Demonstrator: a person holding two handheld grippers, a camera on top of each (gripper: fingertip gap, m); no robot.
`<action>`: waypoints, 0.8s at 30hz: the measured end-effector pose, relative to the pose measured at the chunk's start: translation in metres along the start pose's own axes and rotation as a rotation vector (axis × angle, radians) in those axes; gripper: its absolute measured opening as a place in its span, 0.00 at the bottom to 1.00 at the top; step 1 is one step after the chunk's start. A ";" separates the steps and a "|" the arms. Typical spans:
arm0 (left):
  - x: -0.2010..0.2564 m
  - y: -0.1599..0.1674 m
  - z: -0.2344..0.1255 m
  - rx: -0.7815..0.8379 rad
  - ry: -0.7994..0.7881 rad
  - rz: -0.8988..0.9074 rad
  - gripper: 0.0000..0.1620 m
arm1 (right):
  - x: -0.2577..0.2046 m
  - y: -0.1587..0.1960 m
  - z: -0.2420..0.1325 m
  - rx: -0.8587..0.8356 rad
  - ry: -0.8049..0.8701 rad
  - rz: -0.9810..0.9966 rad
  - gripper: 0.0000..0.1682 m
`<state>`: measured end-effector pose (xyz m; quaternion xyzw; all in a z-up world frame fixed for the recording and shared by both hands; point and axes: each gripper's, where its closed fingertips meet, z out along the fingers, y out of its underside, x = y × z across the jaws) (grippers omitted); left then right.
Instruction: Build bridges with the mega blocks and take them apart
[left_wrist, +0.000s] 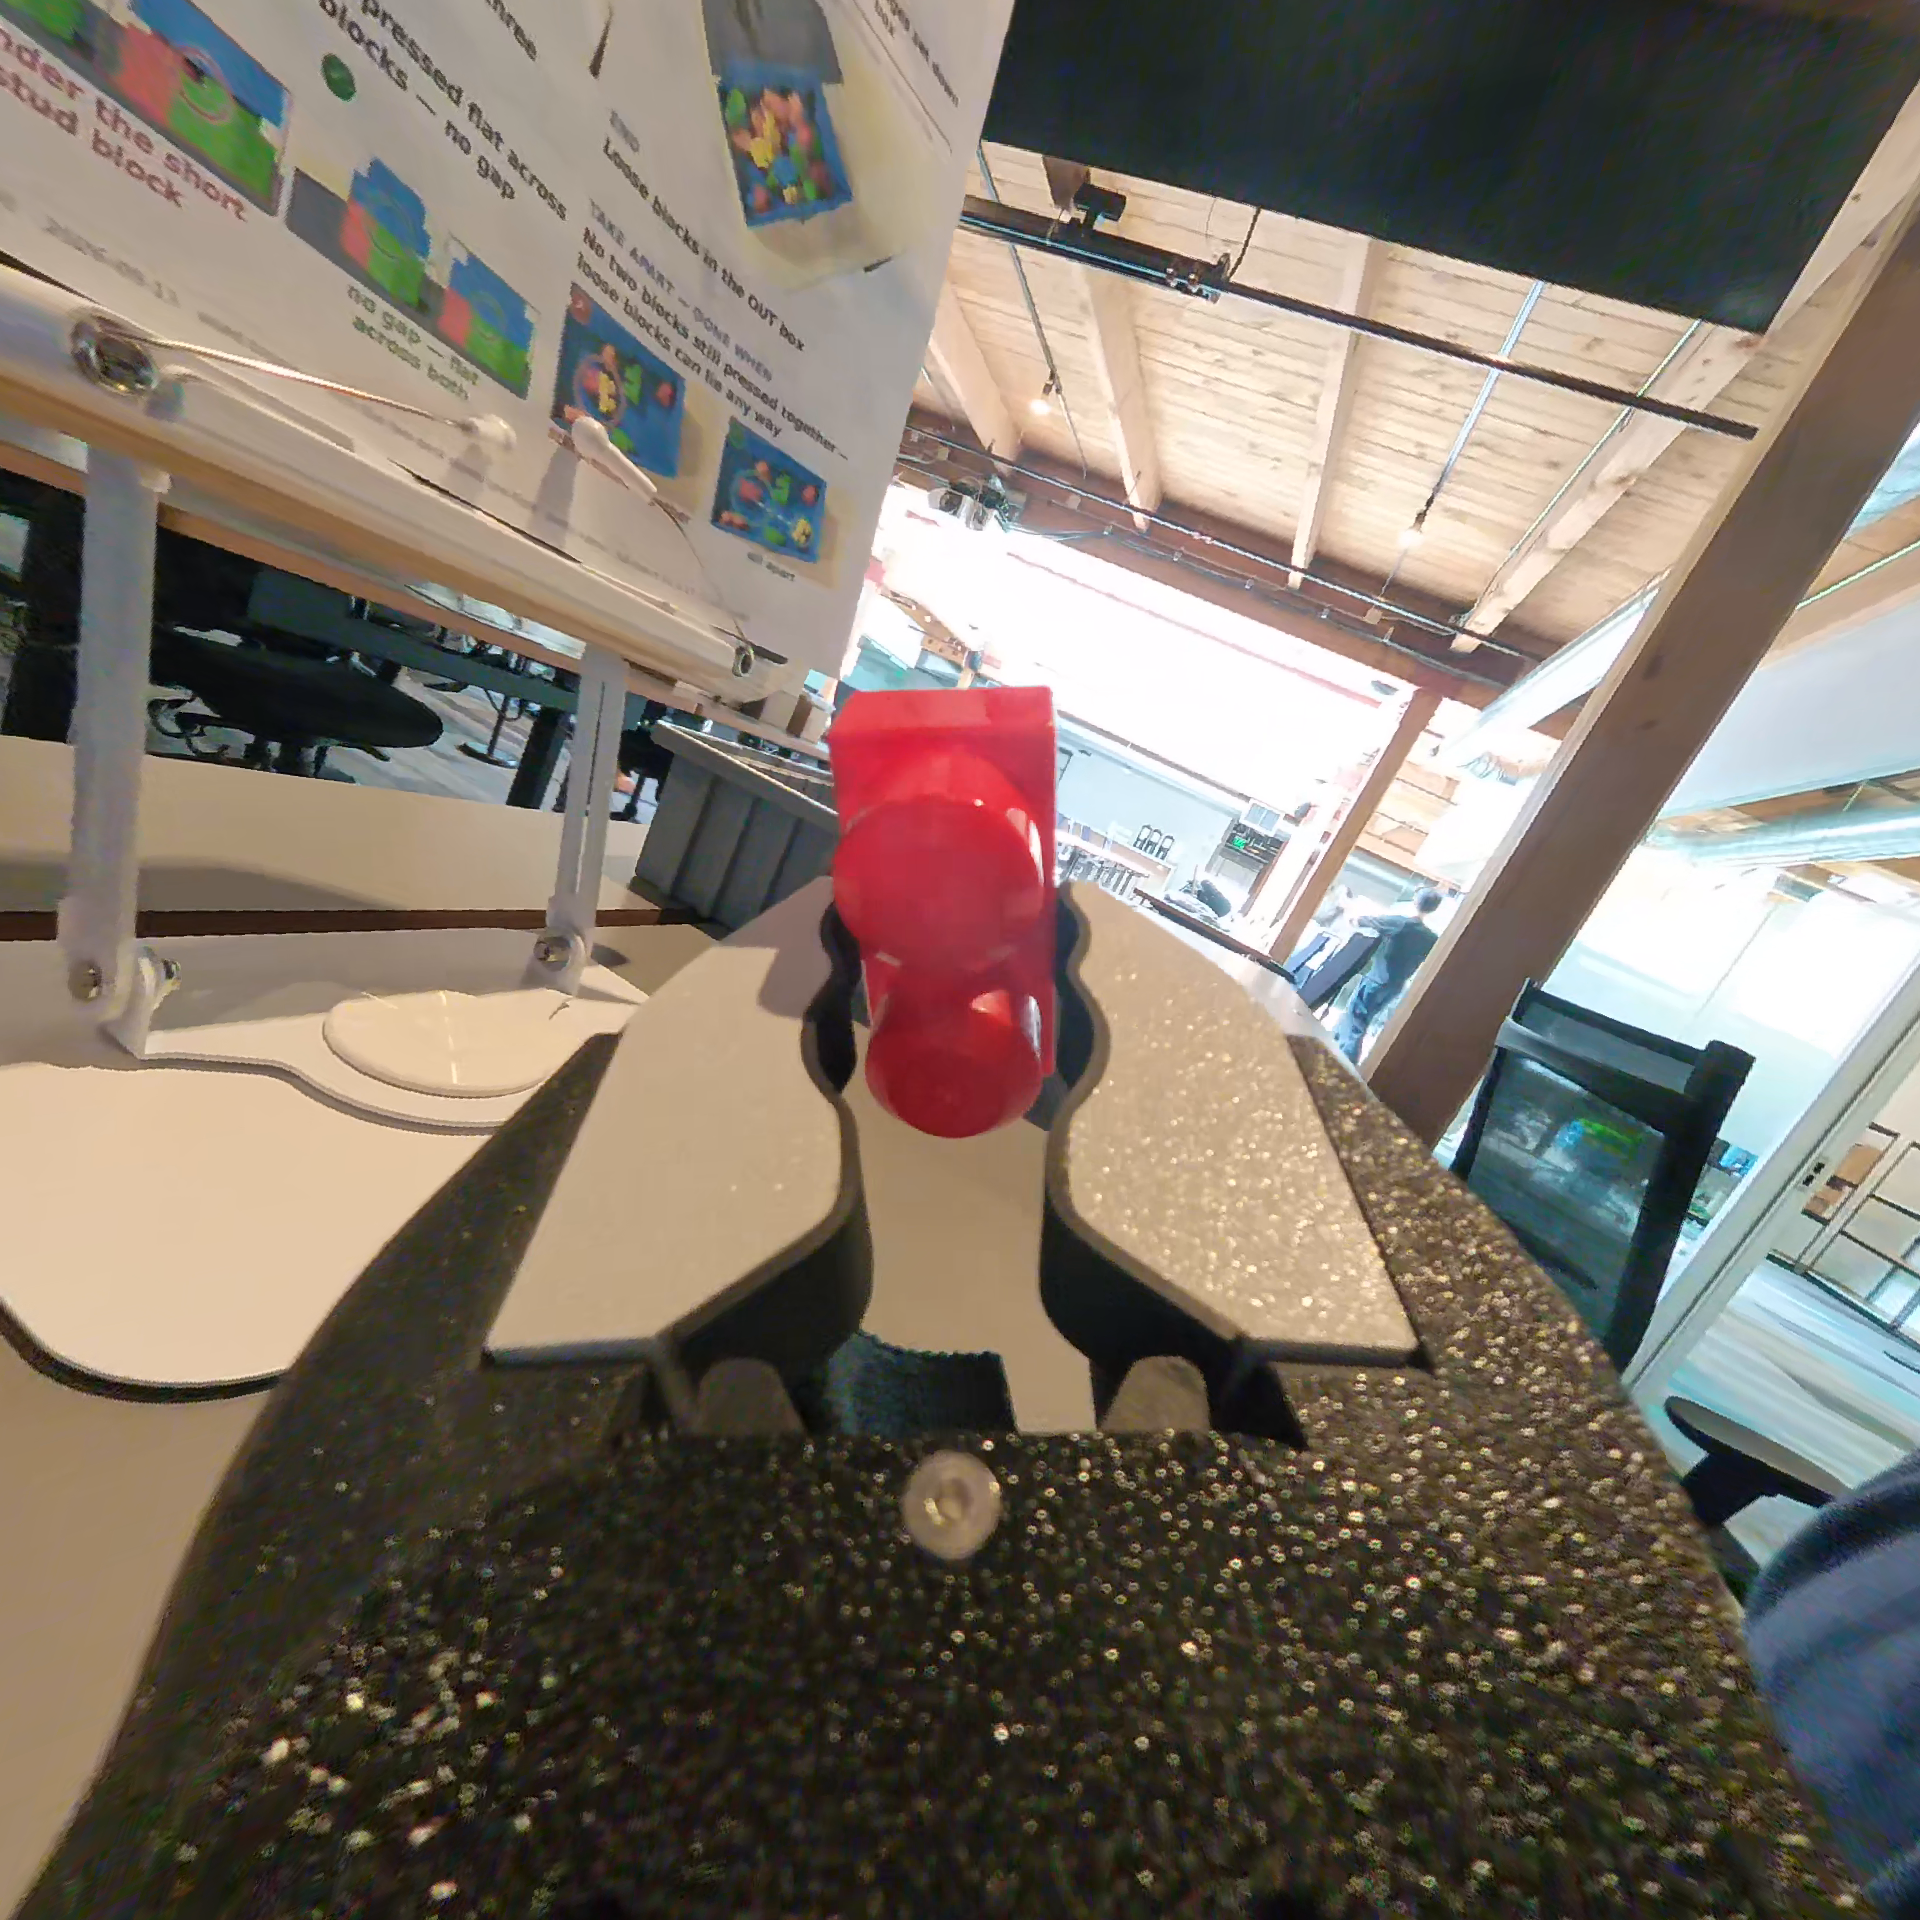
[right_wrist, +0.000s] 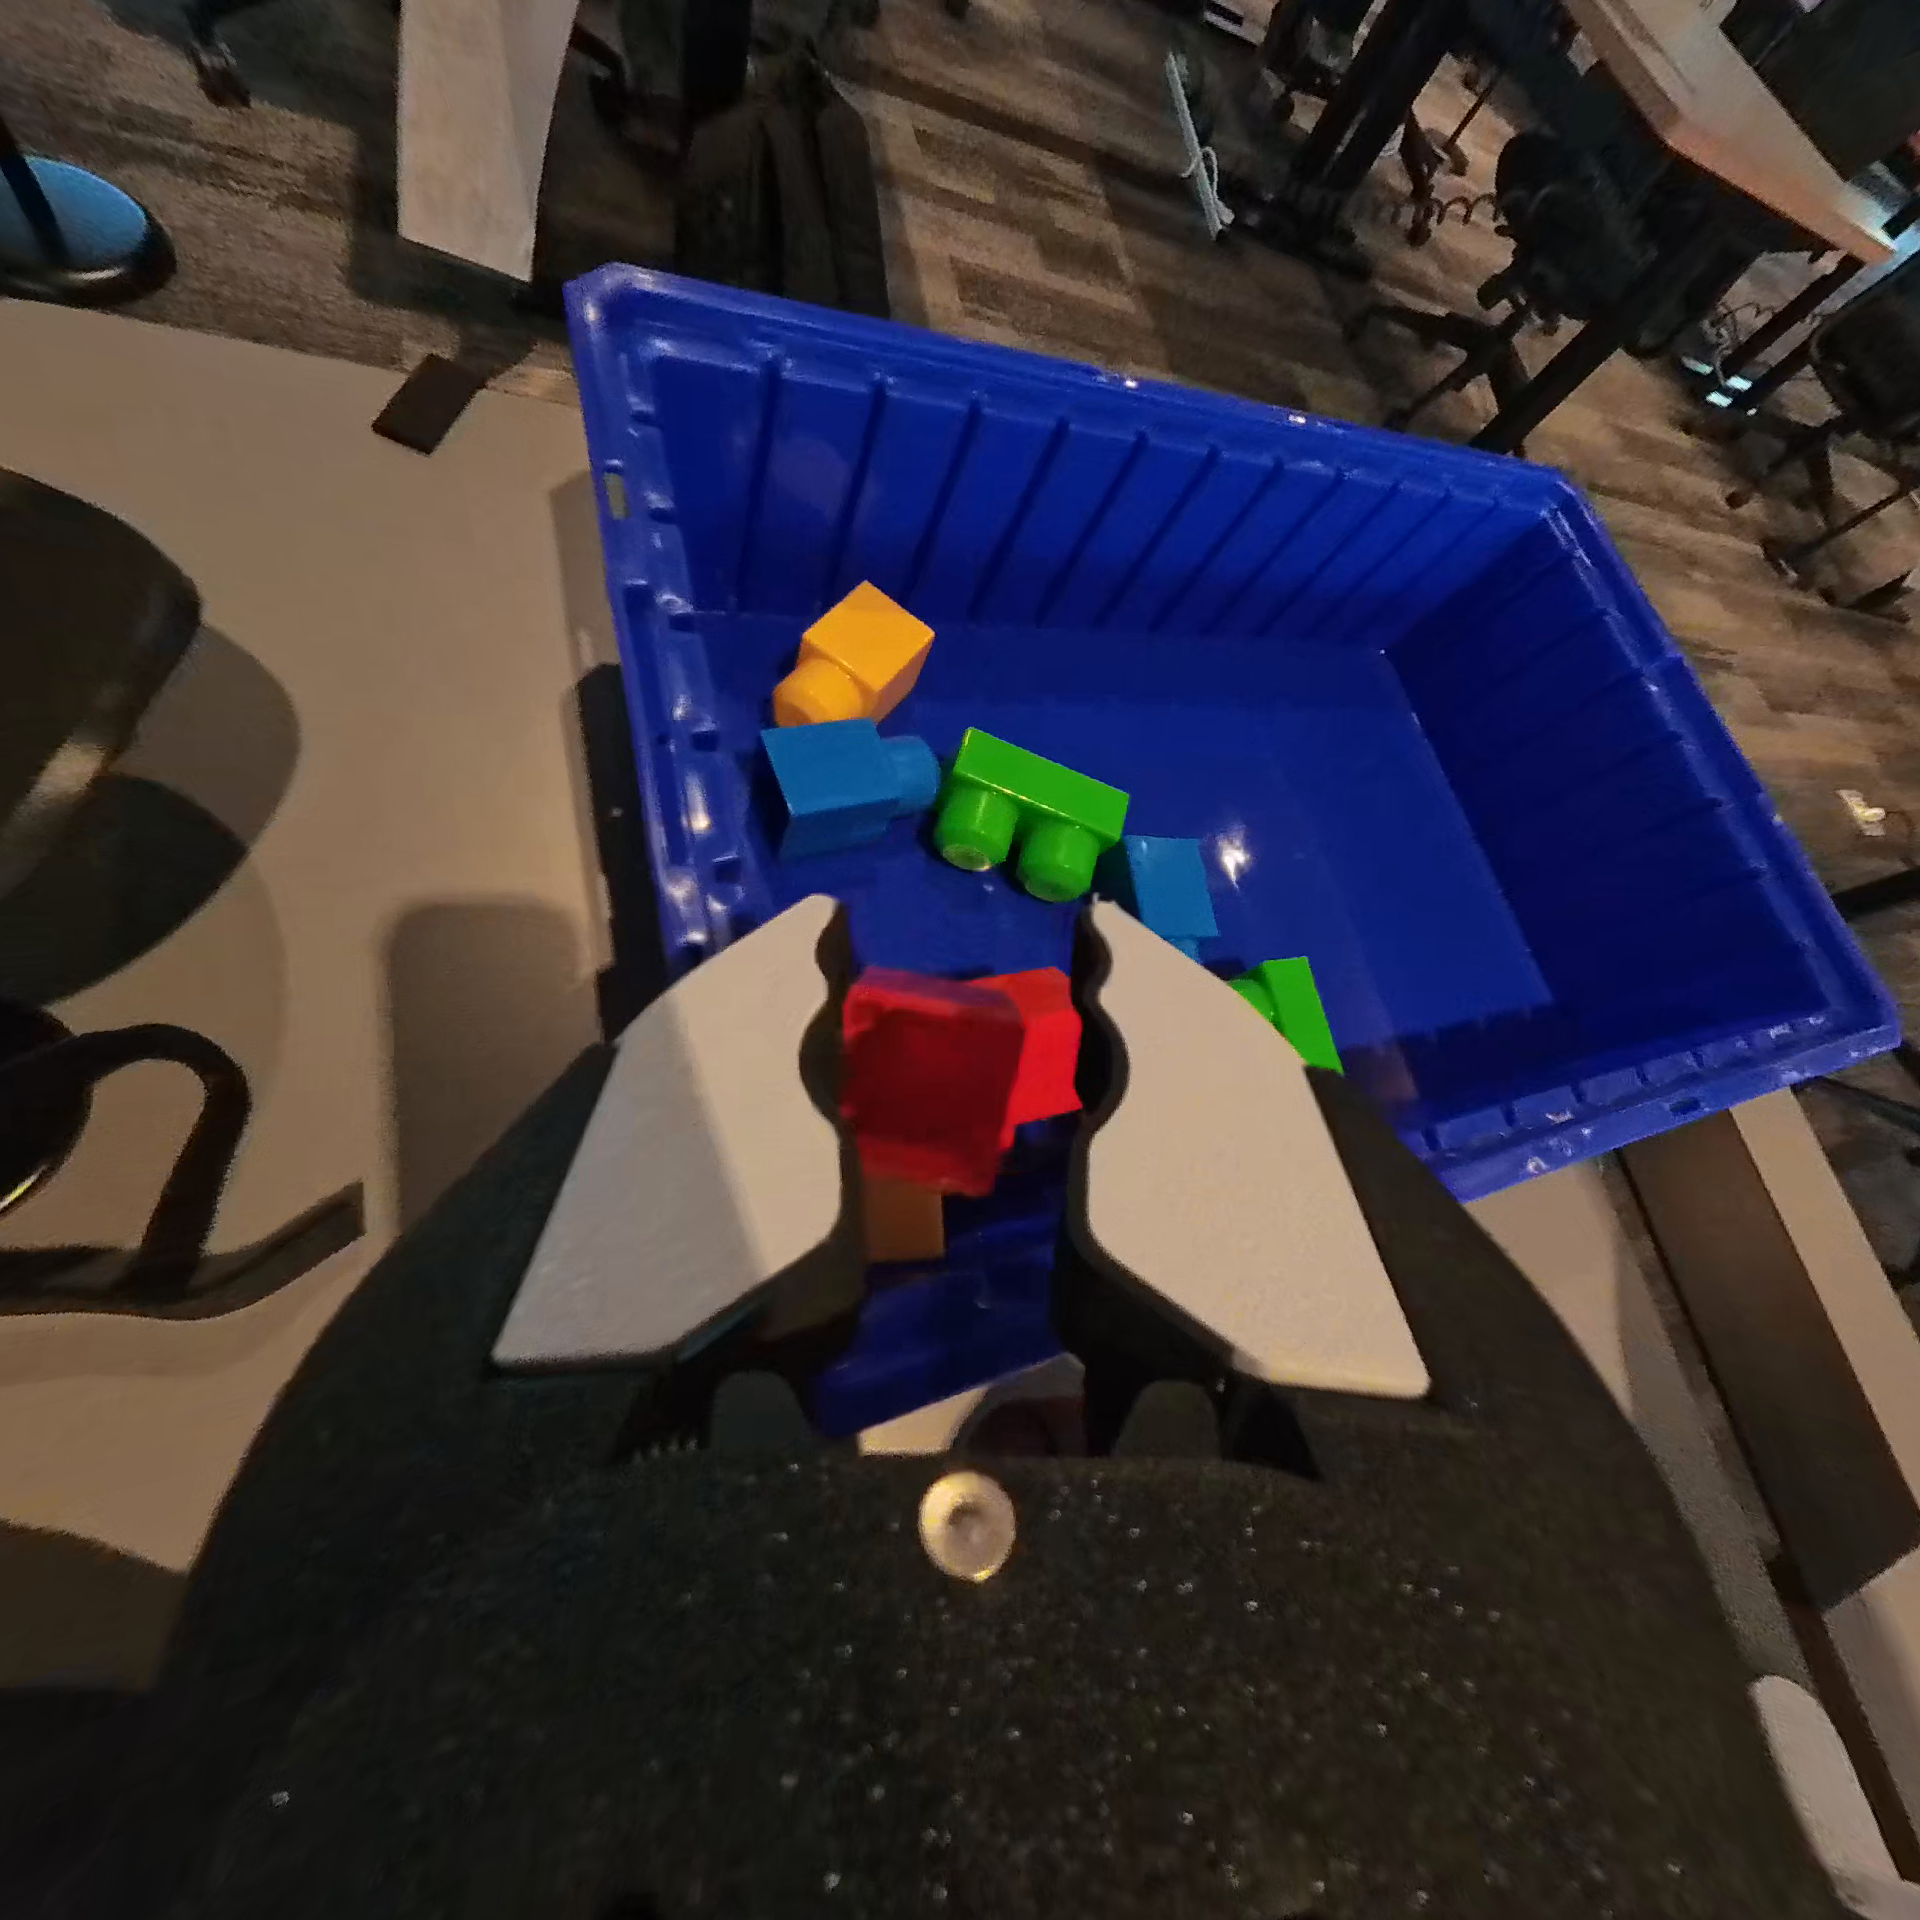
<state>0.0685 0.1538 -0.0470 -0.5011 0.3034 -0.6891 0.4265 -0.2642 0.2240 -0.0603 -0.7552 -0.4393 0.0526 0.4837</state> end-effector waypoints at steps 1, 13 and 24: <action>0.000 0.000 0.000 0.000 0.002 -0.002 0.21 | 0.001 0.000 -0.001 0.001 -0.001 0.002 0.27; -0.022 -0.029 -0.028 0.080 -0.030 0.026 0.22 | 0.003 0.015 -0.153 0.380 0.001 -0.053 0.32; -0.006 -0.030 -0.035 0.036 0.126 0.098 0.22 | 0.159 0.167 -0.238 0.405 0.004 0.464 0.48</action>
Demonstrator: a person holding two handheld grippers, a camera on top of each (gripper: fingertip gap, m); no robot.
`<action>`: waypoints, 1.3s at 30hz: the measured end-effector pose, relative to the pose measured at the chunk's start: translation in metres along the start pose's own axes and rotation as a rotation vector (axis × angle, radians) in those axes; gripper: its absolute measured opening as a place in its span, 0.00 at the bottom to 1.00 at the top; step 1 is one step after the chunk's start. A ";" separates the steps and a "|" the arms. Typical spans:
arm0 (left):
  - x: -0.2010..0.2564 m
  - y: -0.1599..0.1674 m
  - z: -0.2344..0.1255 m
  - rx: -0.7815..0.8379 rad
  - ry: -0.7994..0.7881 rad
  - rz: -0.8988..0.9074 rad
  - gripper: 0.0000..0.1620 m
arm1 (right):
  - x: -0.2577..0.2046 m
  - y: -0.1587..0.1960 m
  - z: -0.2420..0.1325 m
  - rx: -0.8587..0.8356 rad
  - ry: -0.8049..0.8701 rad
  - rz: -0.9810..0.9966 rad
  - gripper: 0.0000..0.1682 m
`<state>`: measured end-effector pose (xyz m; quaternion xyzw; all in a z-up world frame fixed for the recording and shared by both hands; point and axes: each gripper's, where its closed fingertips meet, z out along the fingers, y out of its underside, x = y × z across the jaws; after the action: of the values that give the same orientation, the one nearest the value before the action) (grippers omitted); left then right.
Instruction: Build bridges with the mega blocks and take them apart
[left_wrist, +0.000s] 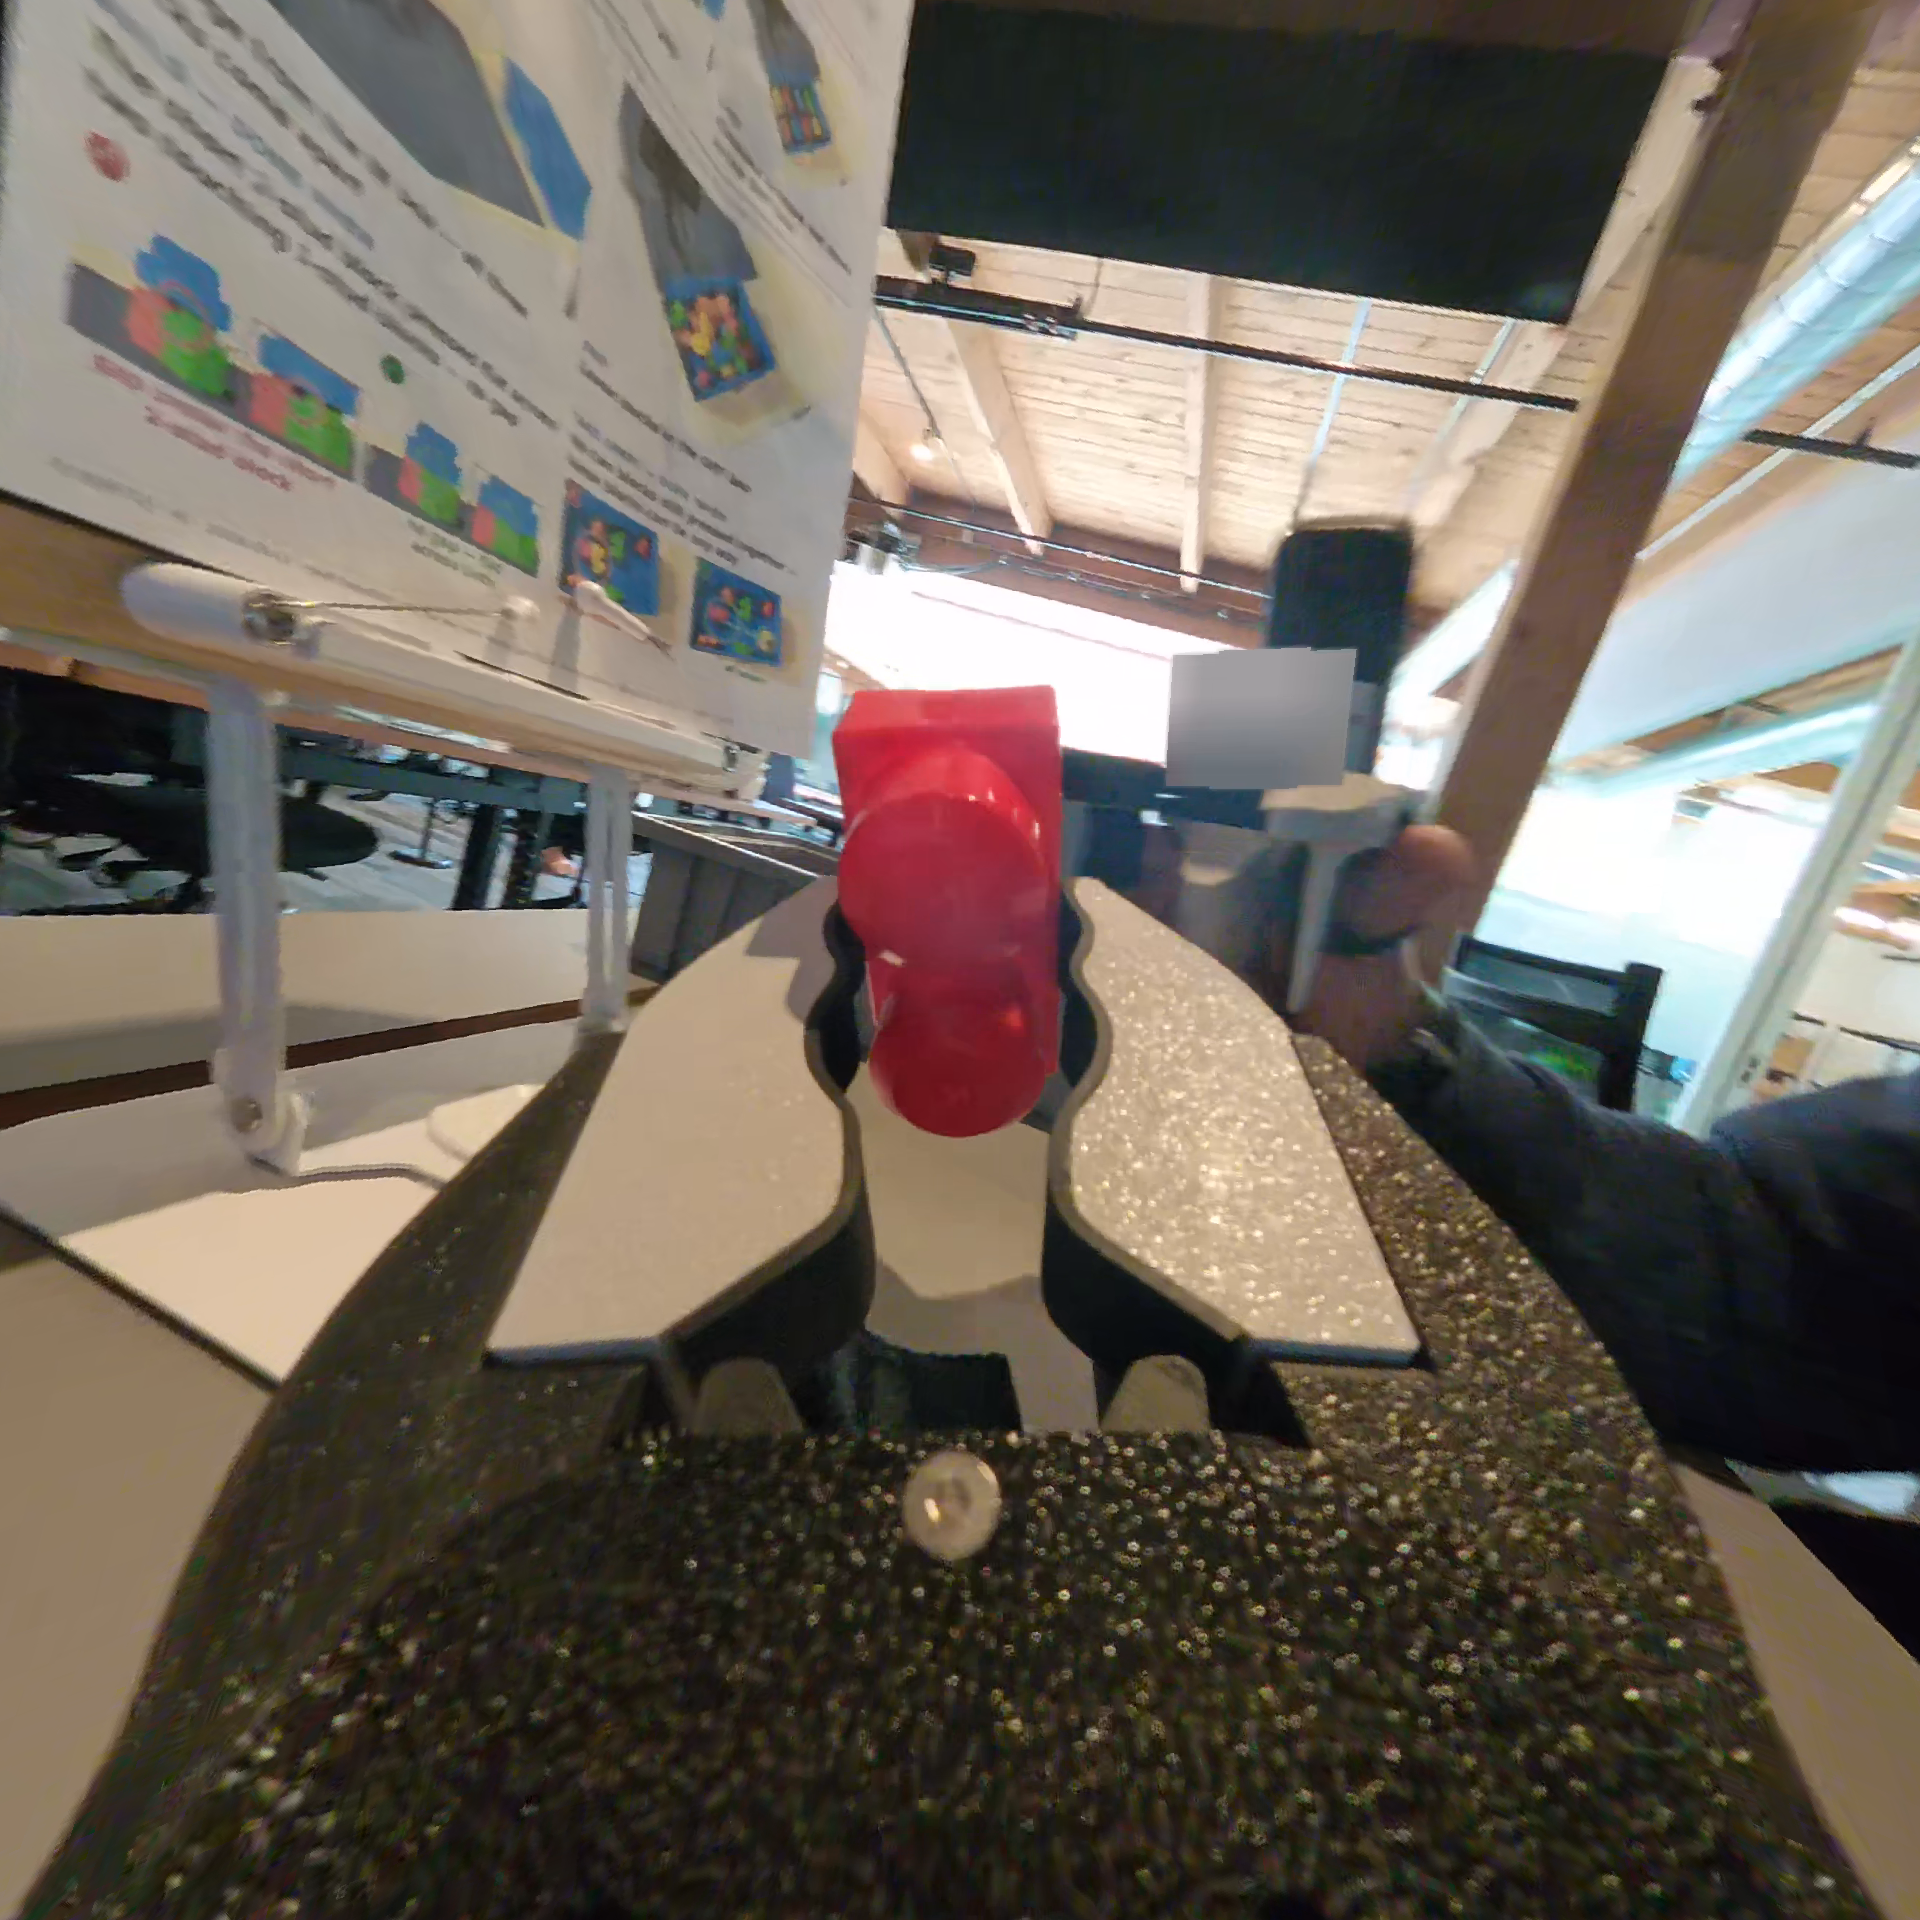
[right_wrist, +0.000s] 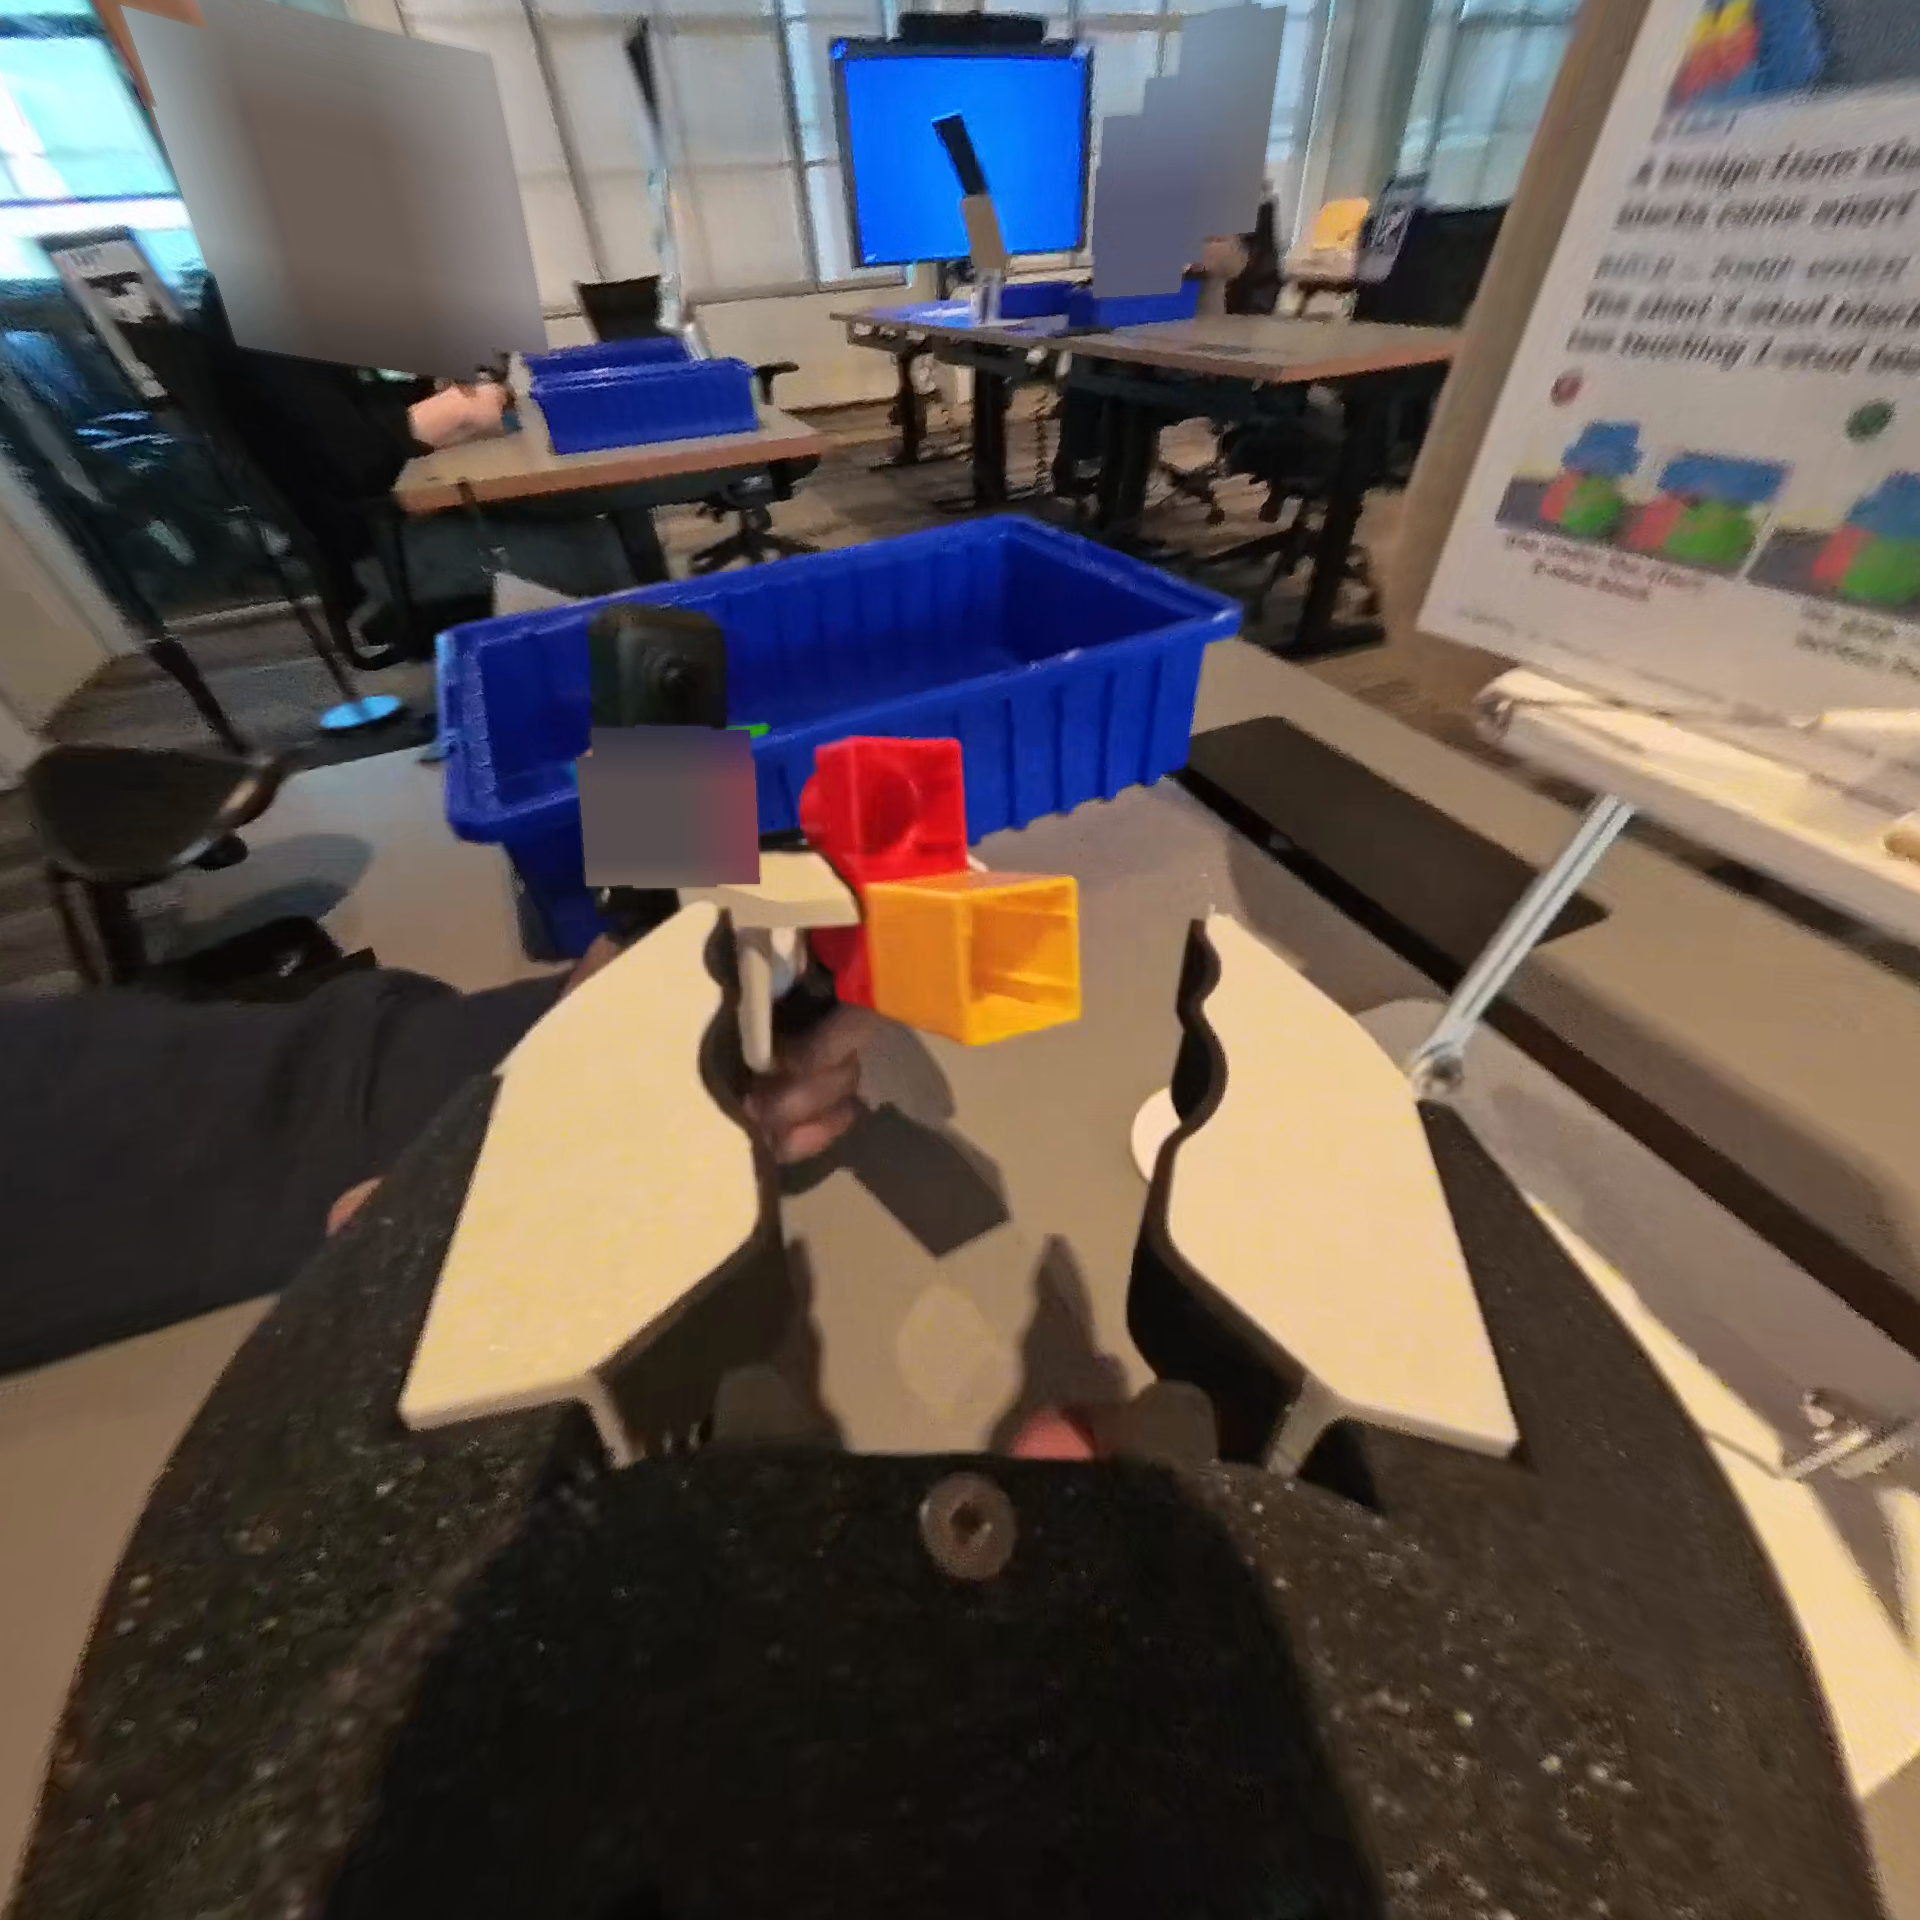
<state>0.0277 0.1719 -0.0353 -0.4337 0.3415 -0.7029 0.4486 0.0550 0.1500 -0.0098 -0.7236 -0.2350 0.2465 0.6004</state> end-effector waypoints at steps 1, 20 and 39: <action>0.005 0.002 0.001 -0.011 0.031 0.003 0.22 | -0.001 0.006 -0.001 -0.028 -0.053 0.019 0.50; 0.038 0.031 0.008 -0.221 0.229 -0.124 0.21 | -0.030 0.050 0.000 -0.180 -0.296 -0.222 0.22; -0.013 -0.133 -0.097 -0.380 -0.850 0.627 0.21 | -0.027 0.090 0.024 -0.099 -0.187 -0.415 0.22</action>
<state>-0.1028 0.2410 0.0381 -0.6299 0.3638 -0.2254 0.6481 0.0226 0.1358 -0.1003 -0.6624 -0.4451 0.1719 0.5775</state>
